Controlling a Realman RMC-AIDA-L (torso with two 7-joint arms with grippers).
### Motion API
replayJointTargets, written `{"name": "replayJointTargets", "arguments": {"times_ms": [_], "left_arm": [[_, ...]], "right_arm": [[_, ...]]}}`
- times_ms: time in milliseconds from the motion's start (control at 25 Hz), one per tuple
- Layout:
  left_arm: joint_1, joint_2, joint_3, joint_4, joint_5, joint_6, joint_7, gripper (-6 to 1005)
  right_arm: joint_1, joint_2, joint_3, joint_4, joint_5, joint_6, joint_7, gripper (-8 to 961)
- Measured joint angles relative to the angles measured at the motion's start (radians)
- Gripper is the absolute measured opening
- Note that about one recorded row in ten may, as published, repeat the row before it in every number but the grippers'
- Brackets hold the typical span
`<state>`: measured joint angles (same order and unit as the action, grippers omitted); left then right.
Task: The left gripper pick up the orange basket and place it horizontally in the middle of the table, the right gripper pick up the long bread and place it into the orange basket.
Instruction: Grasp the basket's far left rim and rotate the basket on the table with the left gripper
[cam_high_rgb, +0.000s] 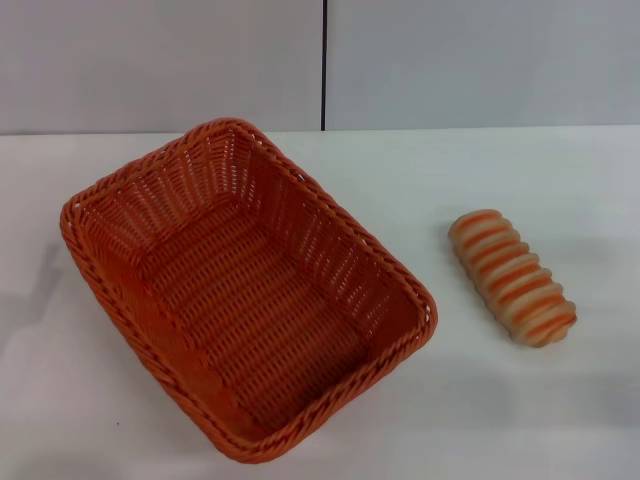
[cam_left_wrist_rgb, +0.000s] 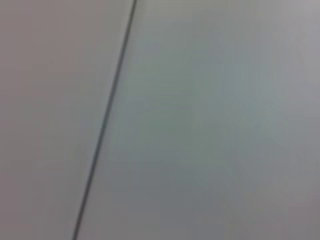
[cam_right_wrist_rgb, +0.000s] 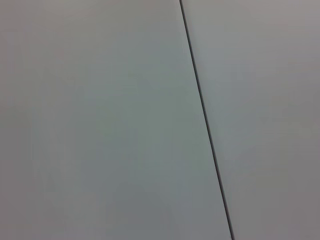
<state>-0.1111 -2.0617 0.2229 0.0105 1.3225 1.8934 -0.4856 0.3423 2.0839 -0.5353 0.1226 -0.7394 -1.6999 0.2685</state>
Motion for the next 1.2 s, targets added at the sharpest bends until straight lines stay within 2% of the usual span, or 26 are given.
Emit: {"name": "replayJointTargets", "arguments": {"times_ms": [40, 160, 200, 240, 320, 400, 440, 560, 600, 640, 800, 840, 920, 1000, 1040, 1080, 1120, 1160, 1200], "left_arm": [[0.0, 0.0, 0.0, 0.0, 0.0, 0.0, 0.0, 768], [-0.002, 0.0, 0.018, 0.107, 0.0, -0.001, -0.119, 765], [0.002, 0.0, 0.025, 0.192, 0.0, -0.001, -0.203, 765], [0.002, 0.0, 0.025, 0.192, 0.0, -0.001, -0.203, 765], [0.009, 0.0, 0.029, 0.265, 0.0, -0.001, -0.27, 764], [0.022, 0.0, 0.049, 0.386, 0.0, -0.002, -0.379, 763], [0.022, 0.0, 0.049, 0.386, 0.0, -0.002, -0.379, 763], [0.032, -0.003, 0.082, 0.547, 0.0, -0.03, -0.514, 762], [0.034, -0.004, 0.088, 0.633, 0.0, -0.052, -0.611, 762], [0.034, -0.004, 0.088, 0.633, 0.0, -0.052, -0.611, 762], [0.033, -0.005, 0.116, 0.856, 0.022, -0.102, -0.83, 760], [0.028, -0.006, 0.137, 0.955, 0.059, -0.146, -0.931, 760], [0.022, -0.006, 0.163, 1.033, 0.097, -0.185, -1.009, 759], [0.006, -0.002, 0.249, 1.202, 0.214, -0.27, -1.154, 759], [0.006, -0.002, 0.249, 1.202, 0.214, -0.27, -1.154, 758], [-0.011, -0.001, 0.314, 1.318, 0.308, -0.313, -1.241, 758], [-0.011, -0.001, 0.314, 1.318, 0.308, -0.313, -1.241, 758], [-0.021, -0.001, 0.342, 1.365, 0.35, -0.323, -1.274, 758], [-0.052, -0.001, 0.396, 1.458, 0.448, -0.333, -1.348, 757]], "right_arm": [[0.0, 0.0, 0.0, 0.0, 0.0, 0.0, 0.0, 743], [0.0, 0.0, 0.0, 0.002, 0.0, 0.0, 0.0, 743], [0.002, 0.0, 0.0, 0.002, 0.0, -0.001, 0.0, 743], [0.002, 0.0, 0.0, 0.002, 0.0, -0.001, 0.0, 743], [0.004, 0.0, 0.0, 0.002, 0.0, -0.001, 0.0, 743], [0.007, -0.001, 0.0, 0.002, 0.0, 0.0, 0.0, 743], [0.007, -0.001, 0.0, 0.002, 0.0, 0.0, 0.0, 743], [0.012, -0.001, 0.0, 0.0, 0.0, 0.003, 0.0, 743], [0.015, -0.002, 0.0, -0.003, 0.0, 0.006, 0.002, 743], [0.015, -0.002, 0.0, -0.003, 0.0, 0.006, 0.002, 743], [0.022, -0.003, 0.0, -0.006, 0.0, 0.01, 0.013, 743], [0.022, -0.003, 0.0, -0.006, 0.0, 0.01, 0.013, 743], [0.023, -0.004, 0.0, -0.006, 0.0, 0.011, 0.014, 743], [0.023, -0.004, 0.001, -0.007, 0.0, 0.011, 0.014, 742], [0.023, -0.004, 0.001, -0.007, 0.0, 0.011, 0.014, 742], [0.023, -0.004, 0.001, -0.007, 0.0, 0.011, 0.014, 742], [0.023, -0.004, 0.001, -0.008, 0.0, 0.011, 0.014, 742], [0.023, -0.004, 0.001, -0.008, 0.0, 0.011, 0.014, 742], [0.023, -0.004, 0.0, -0.009, 0.0, 0.011, 0.014, 742]]}}
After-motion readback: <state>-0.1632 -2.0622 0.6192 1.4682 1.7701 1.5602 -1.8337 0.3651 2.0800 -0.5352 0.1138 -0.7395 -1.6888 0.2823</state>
